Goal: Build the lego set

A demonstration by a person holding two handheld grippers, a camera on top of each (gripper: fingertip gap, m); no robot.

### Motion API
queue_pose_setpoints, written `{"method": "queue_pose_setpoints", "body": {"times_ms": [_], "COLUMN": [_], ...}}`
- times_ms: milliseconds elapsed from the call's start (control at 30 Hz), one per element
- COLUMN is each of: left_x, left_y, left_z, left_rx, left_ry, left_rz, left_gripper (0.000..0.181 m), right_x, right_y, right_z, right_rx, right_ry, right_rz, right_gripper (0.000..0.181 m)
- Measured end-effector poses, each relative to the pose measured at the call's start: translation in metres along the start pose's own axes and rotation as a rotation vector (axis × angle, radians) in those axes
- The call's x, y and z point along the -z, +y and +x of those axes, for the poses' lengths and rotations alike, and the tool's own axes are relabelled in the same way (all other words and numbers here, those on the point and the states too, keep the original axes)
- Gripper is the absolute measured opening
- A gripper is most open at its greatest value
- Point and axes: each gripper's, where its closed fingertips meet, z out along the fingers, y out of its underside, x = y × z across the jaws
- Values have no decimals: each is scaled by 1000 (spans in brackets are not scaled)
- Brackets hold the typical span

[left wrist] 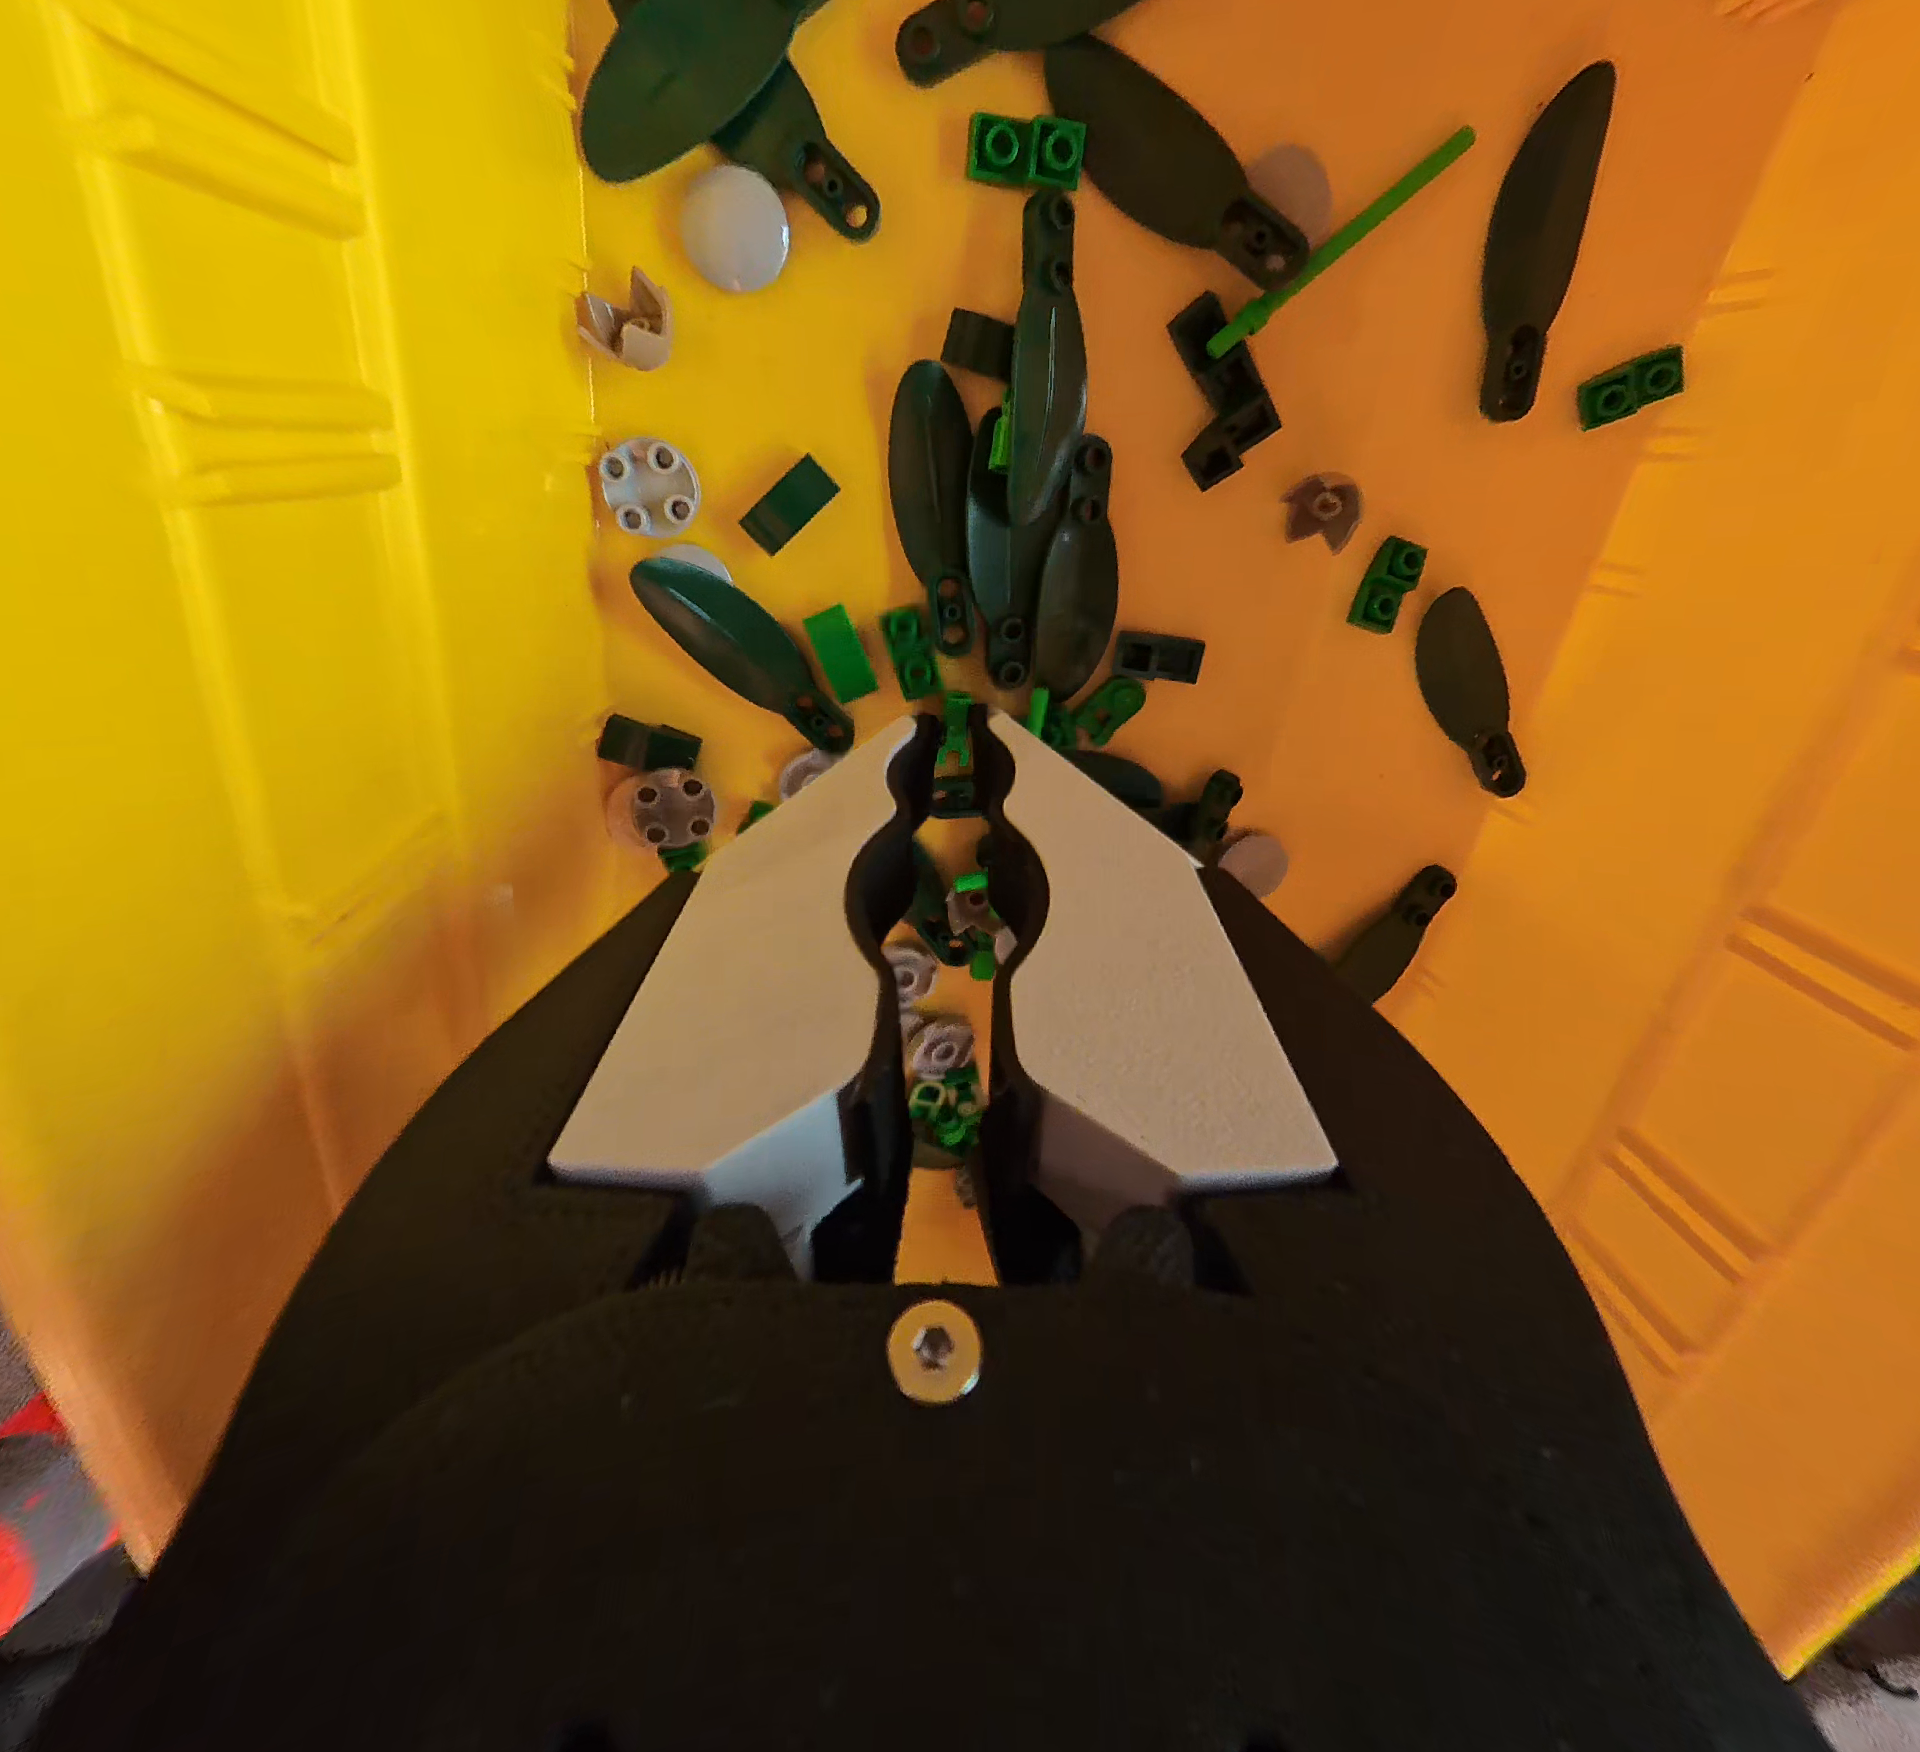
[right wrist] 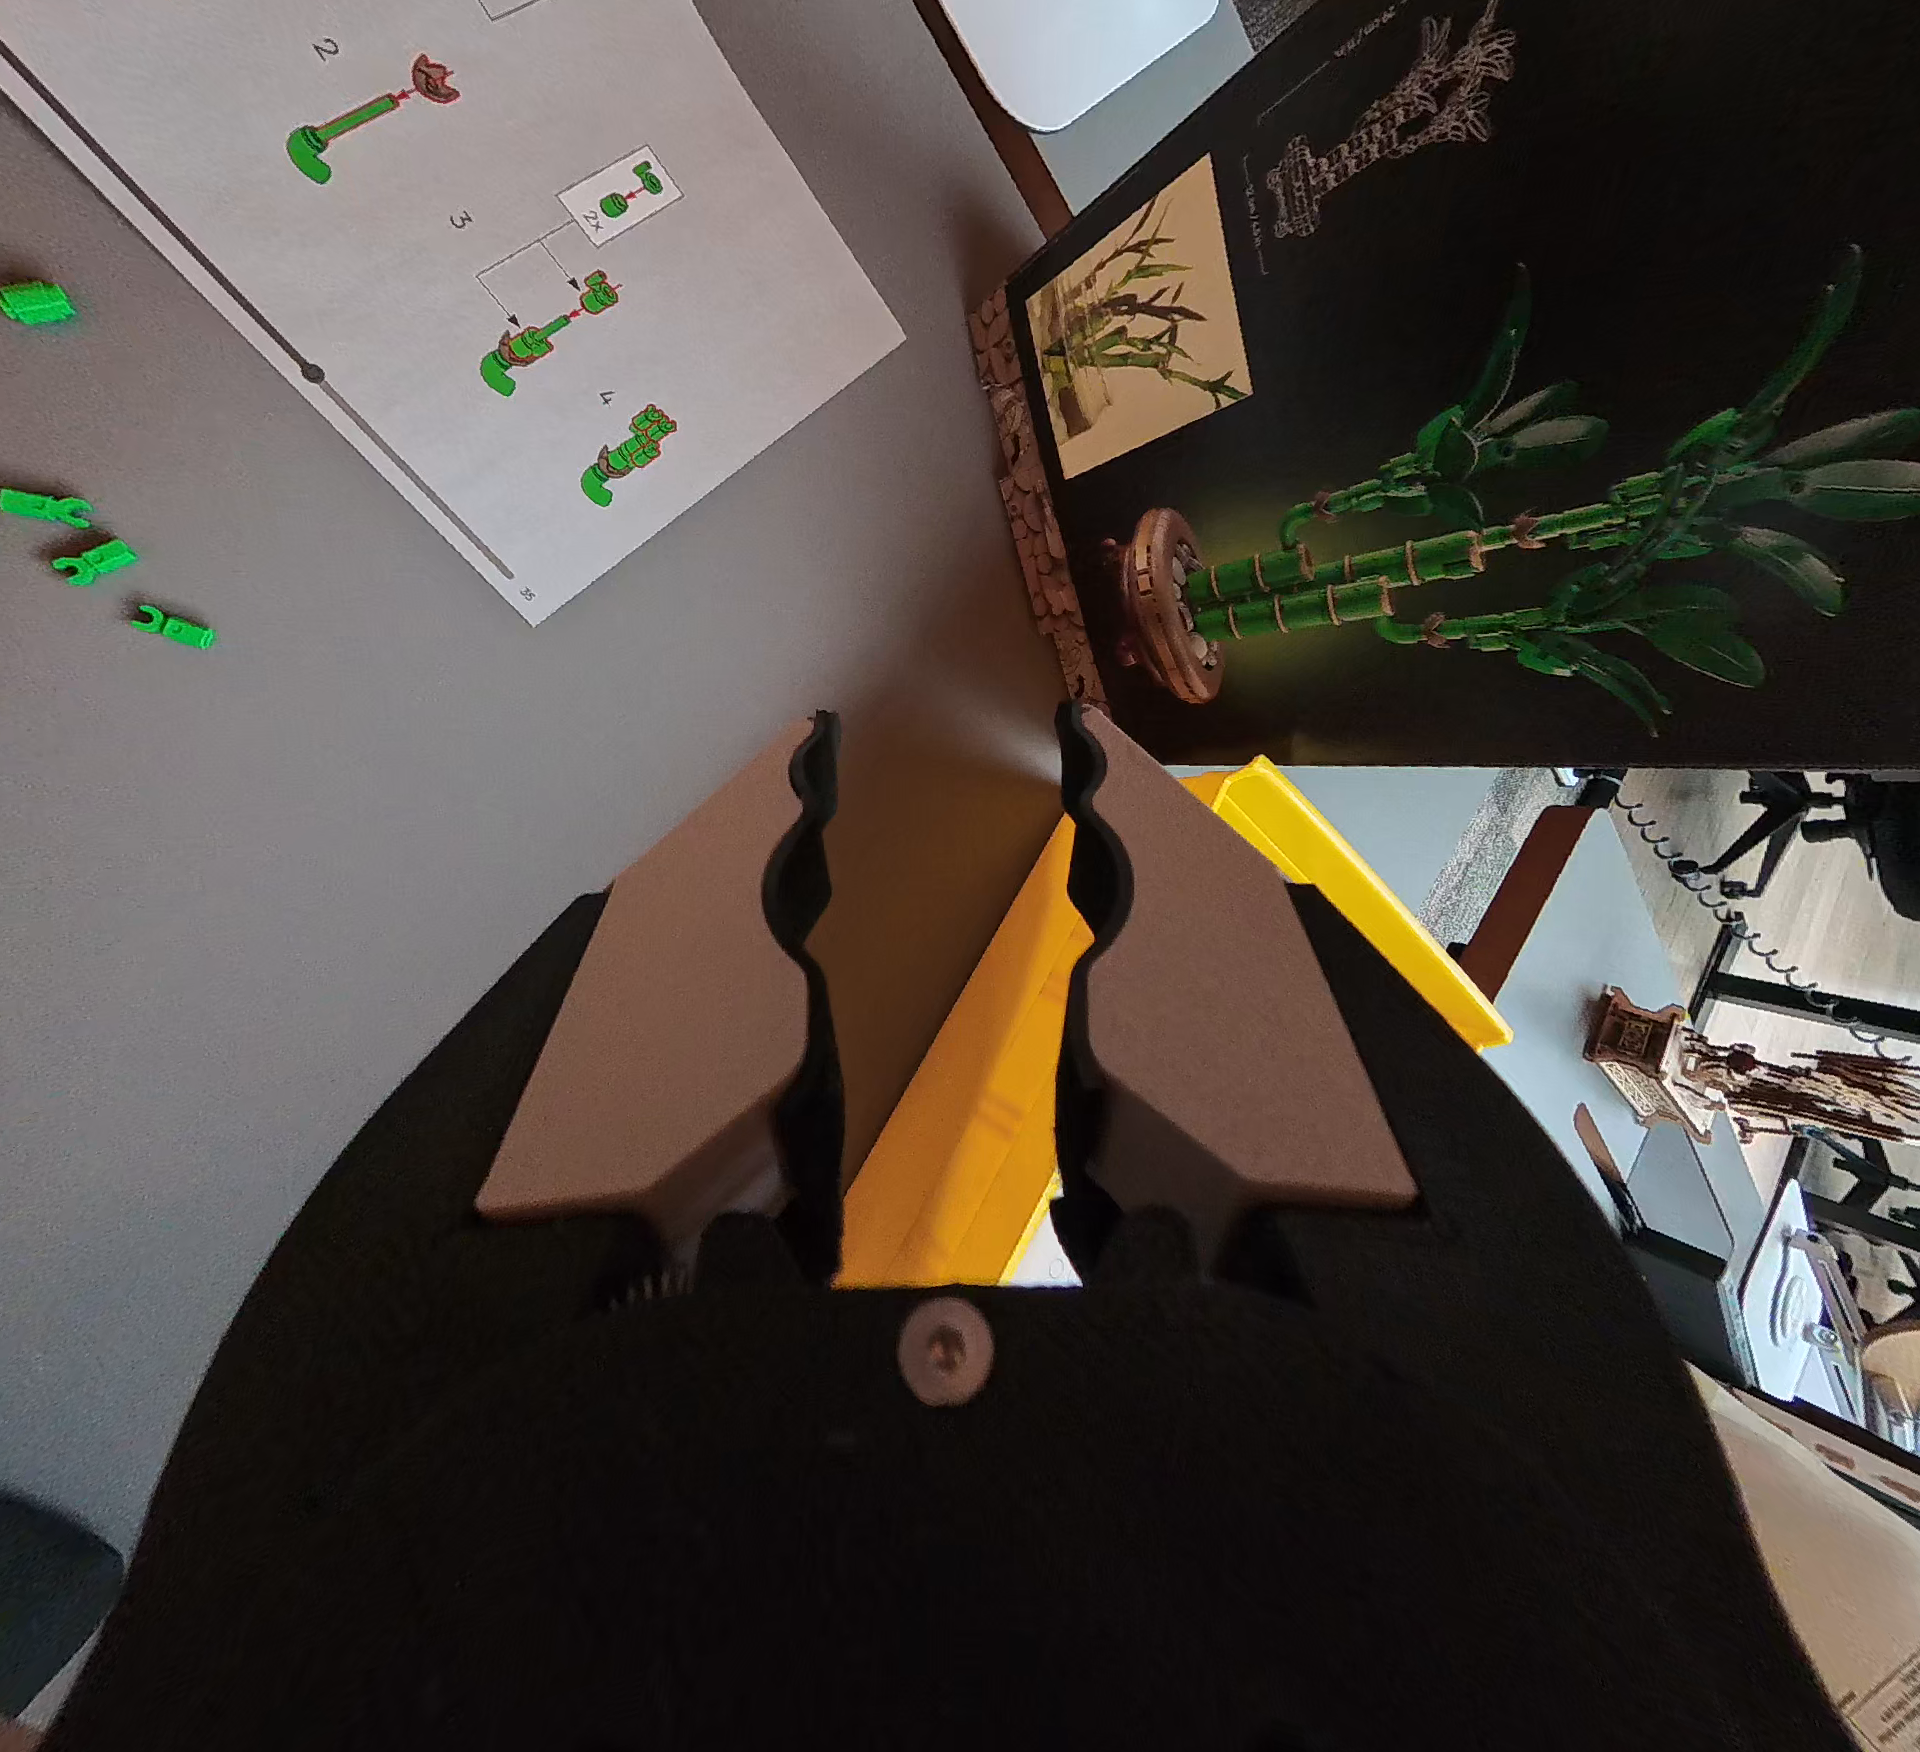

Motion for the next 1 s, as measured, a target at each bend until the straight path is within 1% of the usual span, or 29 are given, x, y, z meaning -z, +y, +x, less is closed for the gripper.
{"method": "queue_pose_setpoints", "body": {"times_ms": [200, 300, 367, 467, 533, 567, 600, 633, 667, 700, 733, 767, 800, 833, 867, 933, 1000], "left_x": [0, 10, 25, 60, 91, 109, 129, 150, 172, 195, 216, 235, 249, 256, 255, 235, 207], "left_y": [1, 0, -3, -11, -16, -21, -26, -33, -38, -39, -34, -24, -10, 5, 18, 38, 57], "left_z": [-2, -7, -12, -12, -1, 10, 27, 51, 84, 124, 169, 215, 259, 298, 334, 394, 449], "left_rx": [-9, 15, 51, 104, 106, 87, 53, 3, -65, -155, -262, -386, -517, -646, -768, -965, -1088], "left_ry": [-34, -57, -73, -95, -84, -63, -24, 41, 141, 274, 422, 565, 680, 748, 772, 748, 747], "left_rz": [-20, 0, 50, 165, 265, 329, 407, 493, 576, 646, 690, 708, 710, 698, 676, 625, 553], "left_gripper": [3, 3, 3, 3, 3, 3, 3, 3, 3, 3, 3, 3, 3, 4, 4, 4, 4], "right_x": [1, 0, -1, -1, 1, 1, 2, 2, 3, 3, 4, 4, 5, 5, 6, 7, 8], "right_y": [-1, 0, 1, 0, 0, 0, 1, 1, 2, 2, 2, 3, 3, 3, 3, 2, 1], "right_z": [1, 0, 0, 0, 2, 3, 4, 4, 5, 7, 7, 8, 9, 9, 9, 8, 8], "right_rx": [1, 0, 6, 9, 2, 0, -2, -6, -10, -15, -19, -22, -23, -22, -22, -20, -19], "right_ry": [2, -1, -3, -2, -1, 1, 2, 3, 4, 6, 8, 10, 11, 12, 13, 14, 15], "right_rz": [6, 2, -5, -3, 7, 10, 12, 14, 17, 20, 22, 23, 24, 24, 26, 29, 34], "right_gripper": [42, 42, 42, 42, 42, 42, 42, 42, 42, 42, 42, 42, 42, 42, 42, 42, 42]}}
